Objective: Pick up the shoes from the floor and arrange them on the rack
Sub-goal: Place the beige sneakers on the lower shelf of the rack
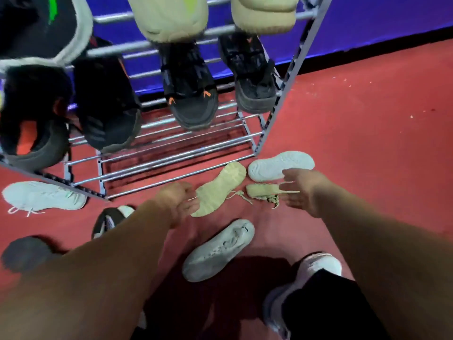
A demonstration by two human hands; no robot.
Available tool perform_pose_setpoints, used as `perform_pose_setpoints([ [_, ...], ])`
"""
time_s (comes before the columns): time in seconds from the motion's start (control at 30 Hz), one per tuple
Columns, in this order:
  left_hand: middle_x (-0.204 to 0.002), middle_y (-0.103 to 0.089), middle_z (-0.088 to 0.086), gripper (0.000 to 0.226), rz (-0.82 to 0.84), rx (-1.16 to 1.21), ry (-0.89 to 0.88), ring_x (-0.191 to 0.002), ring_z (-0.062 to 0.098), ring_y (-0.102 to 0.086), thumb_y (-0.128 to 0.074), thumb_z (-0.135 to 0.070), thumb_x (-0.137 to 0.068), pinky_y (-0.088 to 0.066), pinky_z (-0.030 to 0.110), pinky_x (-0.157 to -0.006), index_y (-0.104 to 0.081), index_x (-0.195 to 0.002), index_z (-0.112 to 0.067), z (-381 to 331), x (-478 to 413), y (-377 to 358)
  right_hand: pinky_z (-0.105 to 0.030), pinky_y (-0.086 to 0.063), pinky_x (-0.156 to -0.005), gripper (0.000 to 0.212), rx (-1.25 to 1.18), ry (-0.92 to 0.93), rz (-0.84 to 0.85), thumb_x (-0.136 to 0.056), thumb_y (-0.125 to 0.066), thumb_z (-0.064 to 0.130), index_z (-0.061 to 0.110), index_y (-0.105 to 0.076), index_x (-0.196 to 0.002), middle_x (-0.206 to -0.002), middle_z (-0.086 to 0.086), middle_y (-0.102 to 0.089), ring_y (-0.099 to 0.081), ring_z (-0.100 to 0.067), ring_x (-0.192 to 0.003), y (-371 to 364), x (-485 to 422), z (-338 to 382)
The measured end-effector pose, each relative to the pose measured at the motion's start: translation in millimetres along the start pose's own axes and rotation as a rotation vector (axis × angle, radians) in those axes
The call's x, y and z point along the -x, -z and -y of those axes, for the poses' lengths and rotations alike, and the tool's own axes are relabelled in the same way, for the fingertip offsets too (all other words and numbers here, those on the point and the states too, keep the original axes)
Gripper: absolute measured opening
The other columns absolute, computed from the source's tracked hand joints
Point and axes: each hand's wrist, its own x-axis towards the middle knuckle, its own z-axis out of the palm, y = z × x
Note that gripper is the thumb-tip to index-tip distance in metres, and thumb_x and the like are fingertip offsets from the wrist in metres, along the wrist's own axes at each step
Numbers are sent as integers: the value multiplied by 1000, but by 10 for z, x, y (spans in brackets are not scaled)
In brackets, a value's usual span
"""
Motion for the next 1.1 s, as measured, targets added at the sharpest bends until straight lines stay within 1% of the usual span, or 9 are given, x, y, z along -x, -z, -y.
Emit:
perform_pose_setpoints([
  [0.13, -121, -58, 10, 32, -14, -18, 97, -103, 29, -62, -60, -21, -99, -54, 40, -83, -59, -129, -10, 306, -301, -93, -30, -54, -54, 13, -48, -10, -57, -99, -60, 21, 10, -64, -105, -94, -11, -66, -59, -24, -61, -166, -354, -255],
  [0.3, -114, -64, 7, 22, -52, 48, 134, -104, 25, -67, -59, -21, -97, -56, 41, -95, -63, -117, -12, 283, -623, -42, -30, -49, -53, 11, 33, -27, -35, -95, -61, 11, 9, -66, -105, -77, -13, -64, -53, -20, -49, -564, -730, -490],
  [0.4, -88, -64, 2, 12, -83, 64, 175, -85, 18, -66, -54, -18, -99, -54, 39, -100, -64, -95, -14, 319, -741, -17, -33, -46, -54, 46, 122, 35, 5, -96, -58, 5, 36, -49, -128, -83, -12, -60, -49, -22, -55, -654, -948, -600],
  [0.5, -93, -55, 3, 3, -117, 90, 195, -101, 24, -61, -59, -14, -95, -50, 43, -104, -59, -92, -15, 396, -812, 49, -40, -47, -63, 80, 301, 77, 21, -94, -54, 1, 48, -29, -154, -108, -15, -61, -54, -27, -65, -604, -1123, -683],
  [0.57, -98, -55, 6, 2, -109, 141, 222, -104, 27, -59, -60, -14, -92, -50, 45, -102, -58, -92, -14, 451, -880, 84, -39, -45, -61, 85, 293, 55, 42, -93, -50, -3, 48, -26, -156, -105, -15, -60, -52, -25, -60, -559, -1213, -698],
  [0.77, -112, -71, 9, 17, -17, 249, 230, -113, 25, -65, -59, -29, -91, -47, 43, -107, -64, -96, -13, 497, -1001, -24, -32, -50, -60, 62, 355, 163, -27, -85, -54, -4, 26, -54, -139, -91, -5, -62, -58, -21, -70, -564, -1300, -679],
  [0.87, -115, -73, 3, 27, -26, 249, 230, -109, 20, -67, -63, -38, -89, -50, 38, -99, -67, -104, -17, 488, -1030, -79, -45, -62, -76, 50, 355, 214, -10, -77, -59, 8, 28, -65, -123, -88, -7, -74, -68, -27, -74, -616, -1207, -645],
  [0.93, -108, -73, 2, 26, -54, 255, 230, -106, 18, -67, -65, -38, -88, -49, 38, -100, -66, -100, -16, 488, -1028, -99, -52, -62, -70, 38, 267, 198, 78, -81, -59, 6, 23, -66, -115, -84, -16, -77, -70, -29, -66, -660, -1122, -541],
  [1.1, -108, -70, 4, 24, -46, 235, 239, -112, 21, -64, -62, -37, -91, -45, 45, -107, -64, -100, -14, 487, -972, -136, -25, -57, -49, 19, -86, 65, 142, -92, -51, 7, 6, -63, -107, -74, -11, -77, -74, -19, -59, -648, -1082, -154],
])
